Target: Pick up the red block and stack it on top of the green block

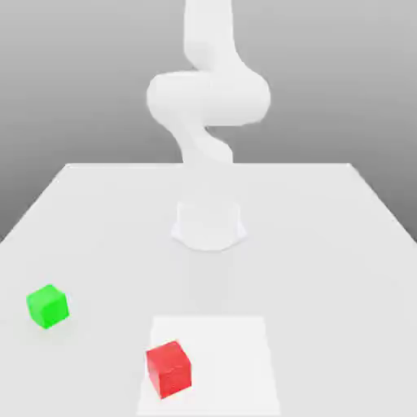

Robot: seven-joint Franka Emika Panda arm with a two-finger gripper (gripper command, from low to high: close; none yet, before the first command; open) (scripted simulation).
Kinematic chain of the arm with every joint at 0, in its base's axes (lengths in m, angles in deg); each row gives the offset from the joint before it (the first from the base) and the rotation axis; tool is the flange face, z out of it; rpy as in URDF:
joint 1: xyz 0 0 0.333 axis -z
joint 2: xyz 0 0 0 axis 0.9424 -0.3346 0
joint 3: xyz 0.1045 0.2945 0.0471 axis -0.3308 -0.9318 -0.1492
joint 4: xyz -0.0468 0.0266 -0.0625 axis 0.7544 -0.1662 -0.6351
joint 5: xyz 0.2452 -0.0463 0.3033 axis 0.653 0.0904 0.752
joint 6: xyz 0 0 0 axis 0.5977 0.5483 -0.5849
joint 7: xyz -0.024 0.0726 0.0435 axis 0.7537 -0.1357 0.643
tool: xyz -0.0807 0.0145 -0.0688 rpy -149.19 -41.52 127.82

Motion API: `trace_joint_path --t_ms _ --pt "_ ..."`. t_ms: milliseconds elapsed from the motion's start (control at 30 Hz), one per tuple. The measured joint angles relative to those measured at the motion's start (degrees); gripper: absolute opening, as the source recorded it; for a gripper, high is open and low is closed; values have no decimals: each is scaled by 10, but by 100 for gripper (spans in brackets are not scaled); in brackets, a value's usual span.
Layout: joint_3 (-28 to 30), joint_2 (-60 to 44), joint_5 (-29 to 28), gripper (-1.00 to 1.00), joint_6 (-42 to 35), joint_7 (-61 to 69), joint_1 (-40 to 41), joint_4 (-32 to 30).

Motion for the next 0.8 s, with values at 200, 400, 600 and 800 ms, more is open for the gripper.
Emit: trace_joint_path --t_ms 200,400,600,800 --pt "-55 -130 -43 0 53 -153 76 -36" --pt "-85 -257 -83 0 105 -301 130 -71" --pt "-86 -379 -93 0 159 -427 155 -107" --pt "-89 -488 -39 0 221 -498 165 -141"
